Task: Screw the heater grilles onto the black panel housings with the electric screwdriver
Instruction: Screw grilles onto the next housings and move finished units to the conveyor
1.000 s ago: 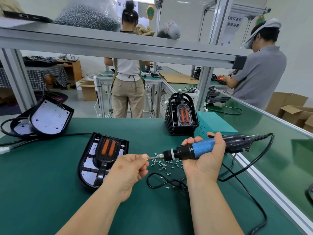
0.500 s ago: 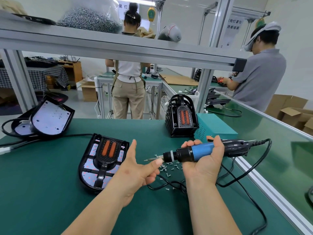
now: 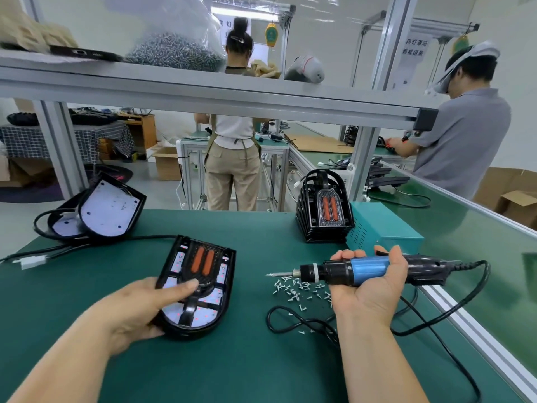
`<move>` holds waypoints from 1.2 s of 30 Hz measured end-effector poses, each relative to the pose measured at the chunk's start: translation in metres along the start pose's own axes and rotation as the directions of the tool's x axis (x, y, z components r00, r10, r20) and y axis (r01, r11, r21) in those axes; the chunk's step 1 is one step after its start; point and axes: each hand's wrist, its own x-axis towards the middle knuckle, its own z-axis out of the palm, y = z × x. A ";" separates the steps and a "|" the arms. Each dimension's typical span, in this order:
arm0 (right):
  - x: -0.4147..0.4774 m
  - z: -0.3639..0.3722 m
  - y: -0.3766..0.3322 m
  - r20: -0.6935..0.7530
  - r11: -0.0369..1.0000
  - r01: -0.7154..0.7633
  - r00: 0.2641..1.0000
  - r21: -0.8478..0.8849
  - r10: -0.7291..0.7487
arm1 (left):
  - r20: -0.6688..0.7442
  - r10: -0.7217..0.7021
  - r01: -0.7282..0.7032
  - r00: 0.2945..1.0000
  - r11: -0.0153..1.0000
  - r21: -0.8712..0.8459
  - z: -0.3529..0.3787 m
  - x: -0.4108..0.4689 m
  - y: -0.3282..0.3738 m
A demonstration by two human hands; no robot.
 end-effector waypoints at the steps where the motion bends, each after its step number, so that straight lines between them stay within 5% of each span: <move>1: -0.001 0.000 0.001 0.001 1.000 0.003 1.000 -0.006 -0.003 | 0.040 0.017 -0.016 0.999 0.999 -0.034 0.004 0.002 -0.003; 9: -0.017 0.012 0.009 0.110 0.999 0.004 0.994 -0.035 0.000 | -0.036 0.143 -0.148 0.989 0.950 -0.276 0.047 0.018 -0.019; 18: -0.047 0.044 0.050 0.311 0.974 0.040 0.950 -0.223 0.033 | -0.064 0.360 -0.364 0.931 0.896 -0.255 0.054 0.033 -0.033; 36: -0.062 0.043 0.071 0.436 0.923 0.147 0.900 -0.356 0.025 | -0.032 0.389 -0.385 0.921 0.895 -0.226 0.053 0.038 -0.037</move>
